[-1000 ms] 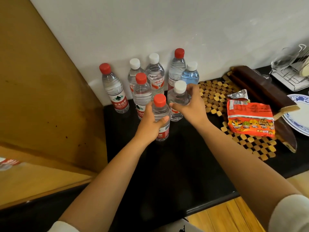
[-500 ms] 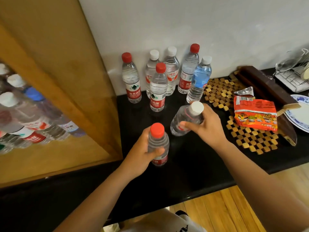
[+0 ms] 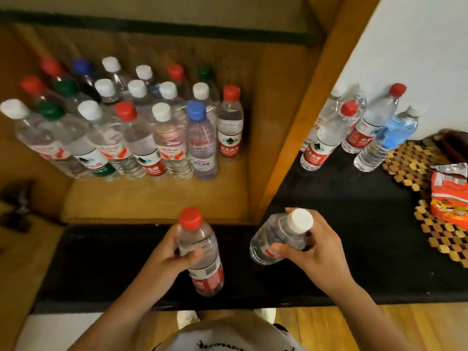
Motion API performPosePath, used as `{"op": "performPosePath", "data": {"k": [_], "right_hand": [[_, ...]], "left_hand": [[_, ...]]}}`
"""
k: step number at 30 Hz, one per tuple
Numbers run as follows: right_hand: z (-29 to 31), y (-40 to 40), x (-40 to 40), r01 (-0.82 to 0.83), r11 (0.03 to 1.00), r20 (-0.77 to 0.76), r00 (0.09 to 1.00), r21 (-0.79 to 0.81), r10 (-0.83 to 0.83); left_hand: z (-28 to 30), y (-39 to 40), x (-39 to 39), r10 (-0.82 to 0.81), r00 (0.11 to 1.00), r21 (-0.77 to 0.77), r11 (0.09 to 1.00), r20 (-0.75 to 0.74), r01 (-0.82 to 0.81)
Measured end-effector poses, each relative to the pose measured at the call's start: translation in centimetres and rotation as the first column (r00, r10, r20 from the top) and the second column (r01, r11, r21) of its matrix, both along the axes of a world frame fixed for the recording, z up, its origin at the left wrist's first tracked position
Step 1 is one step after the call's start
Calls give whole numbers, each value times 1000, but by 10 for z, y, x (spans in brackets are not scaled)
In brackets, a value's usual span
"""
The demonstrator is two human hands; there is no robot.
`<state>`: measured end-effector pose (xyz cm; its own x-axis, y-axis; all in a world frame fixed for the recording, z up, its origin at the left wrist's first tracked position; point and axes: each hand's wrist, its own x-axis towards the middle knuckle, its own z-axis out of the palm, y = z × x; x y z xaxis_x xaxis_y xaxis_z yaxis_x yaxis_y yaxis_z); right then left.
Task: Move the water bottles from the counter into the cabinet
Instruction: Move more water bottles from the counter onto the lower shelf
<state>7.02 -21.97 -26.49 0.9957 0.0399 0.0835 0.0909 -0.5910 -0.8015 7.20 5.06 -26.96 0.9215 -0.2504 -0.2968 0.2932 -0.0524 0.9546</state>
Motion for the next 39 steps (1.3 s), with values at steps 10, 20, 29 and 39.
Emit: {"op": "performPosePath", "data": {"k": [10,20,29,39], "right_hand": [[29,121,58,162,979,255,958,-122,-127],[12,129,158,344,929,50,934,139,-354],[-7,125,175,274,910,4,957,312,-290],[-12,127,183,297,935,24,951,192,-307]], "left_hand": [[17,102,42,288,918,-26,956,272,-293],[4,127,80,316,902,-32,946,294,-321],[2,120,63,392,874,-48,917,288,-395],[85,101,16,447,773,-53,878,451,-476]]}}
